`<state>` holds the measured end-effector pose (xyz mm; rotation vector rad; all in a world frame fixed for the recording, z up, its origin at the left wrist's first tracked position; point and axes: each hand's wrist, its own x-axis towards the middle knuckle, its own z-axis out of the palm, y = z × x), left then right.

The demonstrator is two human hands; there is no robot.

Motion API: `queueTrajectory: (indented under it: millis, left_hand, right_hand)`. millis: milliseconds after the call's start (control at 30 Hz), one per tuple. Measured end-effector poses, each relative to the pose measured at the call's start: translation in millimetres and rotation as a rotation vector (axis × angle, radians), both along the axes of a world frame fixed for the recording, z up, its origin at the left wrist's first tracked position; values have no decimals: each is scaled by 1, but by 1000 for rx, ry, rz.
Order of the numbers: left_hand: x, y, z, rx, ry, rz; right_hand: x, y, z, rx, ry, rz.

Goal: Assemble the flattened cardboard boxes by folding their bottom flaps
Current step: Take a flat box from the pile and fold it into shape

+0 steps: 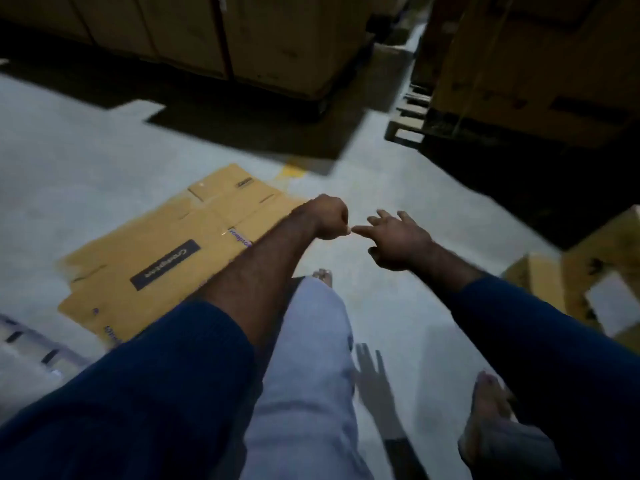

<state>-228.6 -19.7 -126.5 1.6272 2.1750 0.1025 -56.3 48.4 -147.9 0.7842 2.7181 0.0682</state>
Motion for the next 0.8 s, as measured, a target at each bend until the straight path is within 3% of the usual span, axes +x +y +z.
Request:
queueTrajectory:
  millis: [400,800]
  left_hand:
    - [220,30,11,111,14,-232]
    - [413,71,-15,91,-194,-468]
  right_hand:
    - [238,-11,37,-211,177,-616]
    - [398,39,56,-322,379,-1109]
